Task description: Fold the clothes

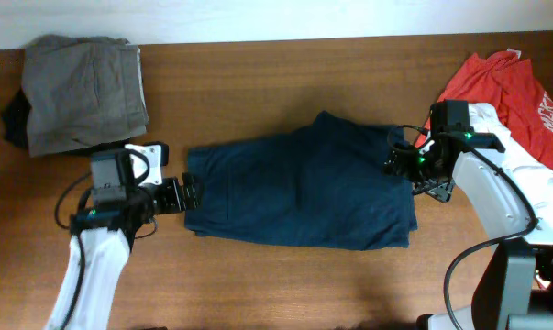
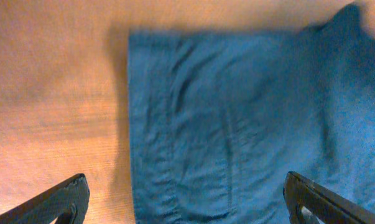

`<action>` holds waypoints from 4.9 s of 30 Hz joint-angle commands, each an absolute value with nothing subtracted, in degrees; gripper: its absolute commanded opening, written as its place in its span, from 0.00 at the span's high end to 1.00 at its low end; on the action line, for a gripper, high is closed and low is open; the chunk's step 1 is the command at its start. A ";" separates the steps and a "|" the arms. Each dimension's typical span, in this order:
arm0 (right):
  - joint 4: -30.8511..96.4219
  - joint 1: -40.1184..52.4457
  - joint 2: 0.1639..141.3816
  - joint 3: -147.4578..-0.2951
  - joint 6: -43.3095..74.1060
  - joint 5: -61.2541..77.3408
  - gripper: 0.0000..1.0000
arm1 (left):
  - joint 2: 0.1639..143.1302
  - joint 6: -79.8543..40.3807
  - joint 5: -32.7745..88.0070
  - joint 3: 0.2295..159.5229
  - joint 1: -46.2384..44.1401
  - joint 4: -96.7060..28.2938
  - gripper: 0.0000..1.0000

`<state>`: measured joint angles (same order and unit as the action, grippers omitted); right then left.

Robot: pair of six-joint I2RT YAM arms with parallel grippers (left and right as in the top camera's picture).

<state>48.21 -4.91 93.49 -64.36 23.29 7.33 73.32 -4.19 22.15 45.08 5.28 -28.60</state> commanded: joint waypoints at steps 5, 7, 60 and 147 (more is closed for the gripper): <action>48.23 -5.13 93.27 -64.95 22.76 6.81 0.01 | 99.39 -2.96 33.12 47.97 5.21 -21.41 0.01; 48.23 -5.13 93.27 -64.95 22.76 6.81 0.01 | 104.16 -2.98 36.27 47.97 4.71 -21.23 0.05; 48.23 -5.13 93.27 -64.95 22.76 6.81 0.01 | 123.00 -7.62 4.99 95.96 -10.96 -71.53 0.99; 48.23 -5.13 93.27 -64.95 22.76 6.81 0.01 | 113.89 -9.61 -16.93 113.49 8.16 -42.61 0.99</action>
<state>48.21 -4.91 93.56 -64.40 23.31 7.33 114.26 -10.17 -13.72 108.51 6.96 -43.33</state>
